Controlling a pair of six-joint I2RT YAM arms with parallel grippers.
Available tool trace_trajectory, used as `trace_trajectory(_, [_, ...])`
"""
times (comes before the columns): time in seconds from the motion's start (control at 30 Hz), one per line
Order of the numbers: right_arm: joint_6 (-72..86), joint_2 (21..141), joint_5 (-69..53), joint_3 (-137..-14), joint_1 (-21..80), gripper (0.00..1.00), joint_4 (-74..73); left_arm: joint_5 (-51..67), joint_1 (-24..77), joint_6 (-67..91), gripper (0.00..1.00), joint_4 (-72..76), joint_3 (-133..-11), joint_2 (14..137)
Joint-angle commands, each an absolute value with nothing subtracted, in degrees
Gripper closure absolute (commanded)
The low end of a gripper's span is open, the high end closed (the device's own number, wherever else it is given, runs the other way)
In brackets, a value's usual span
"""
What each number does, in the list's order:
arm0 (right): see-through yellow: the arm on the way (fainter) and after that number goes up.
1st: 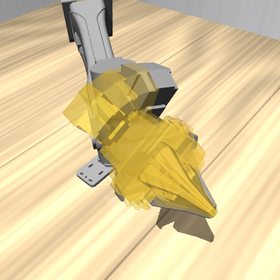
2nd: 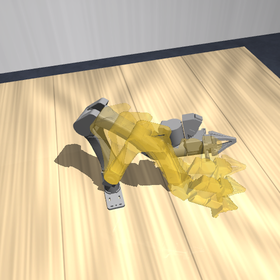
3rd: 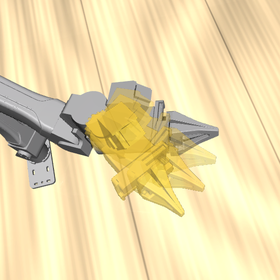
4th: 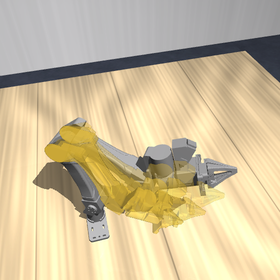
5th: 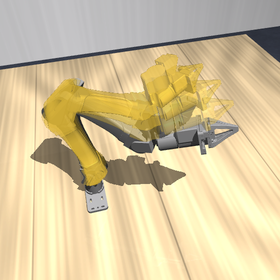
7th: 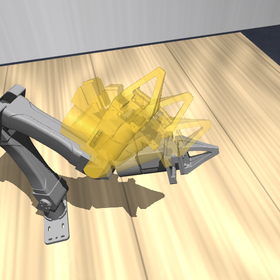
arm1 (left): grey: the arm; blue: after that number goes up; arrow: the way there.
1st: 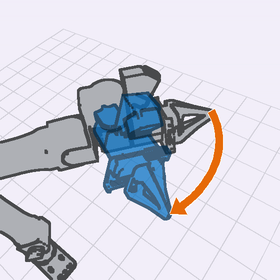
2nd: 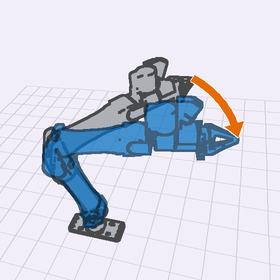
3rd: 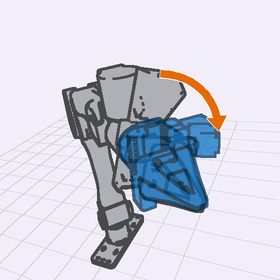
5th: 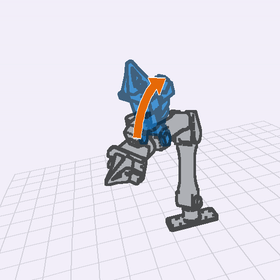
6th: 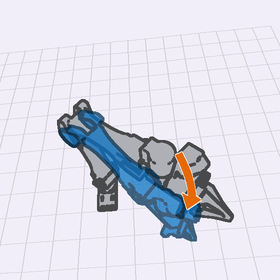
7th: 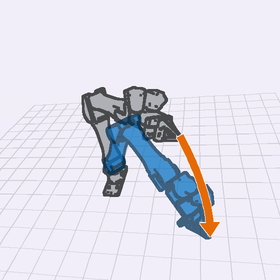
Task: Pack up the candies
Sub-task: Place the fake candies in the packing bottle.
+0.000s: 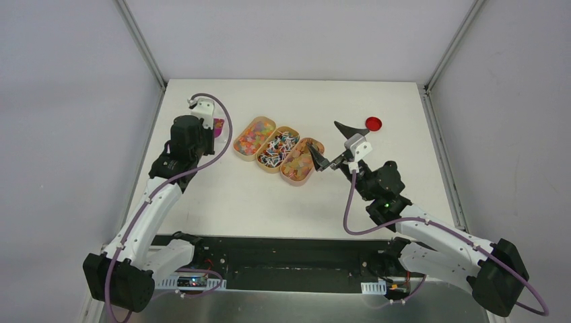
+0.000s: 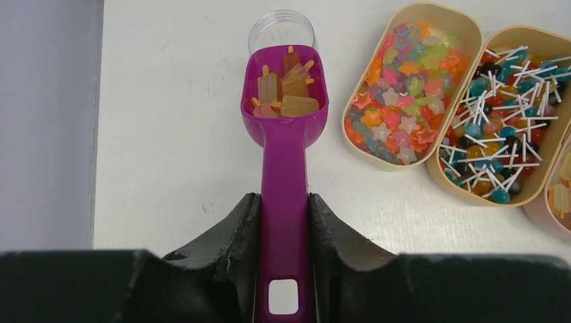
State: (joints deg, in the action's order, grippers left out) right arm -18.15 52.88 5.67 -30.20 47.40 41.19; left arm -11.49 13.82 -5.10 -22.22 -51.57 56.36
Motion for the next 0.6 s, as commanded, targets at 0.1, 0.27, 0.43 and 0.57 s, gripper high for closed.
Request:
trace_trajectory(0.1, [-18.63, 52.95, 6.42, -30.41, 47.47, 0.0, 42.19, -10.74, 13.1, -4.8, 1.0, -24.44, -58.11, 58.18])
trace_trajectory(0.27, [-18.7, 52.93, 6.42, -30.32, 47.55, 0.0, 42.19, -10.13, 13.01, -5.53, 1.0, -25.77, -59.86, 58.88])
trace_trajectory(0.43, [-18.72, 52.93, 6.41, -30.3, 47.54, 0.0, 42.1, -9.35, 12.92, -5.71, 1.0, -28.34, -62.26, 60.66])
trace_trajectory(0.57, [-18.81, 52.74, 6.5, -30.17, 47.49, 0.0, 41.92, -9.11, 12.83, -5.8, 1.0, -30.42, -64.5, 62.23])
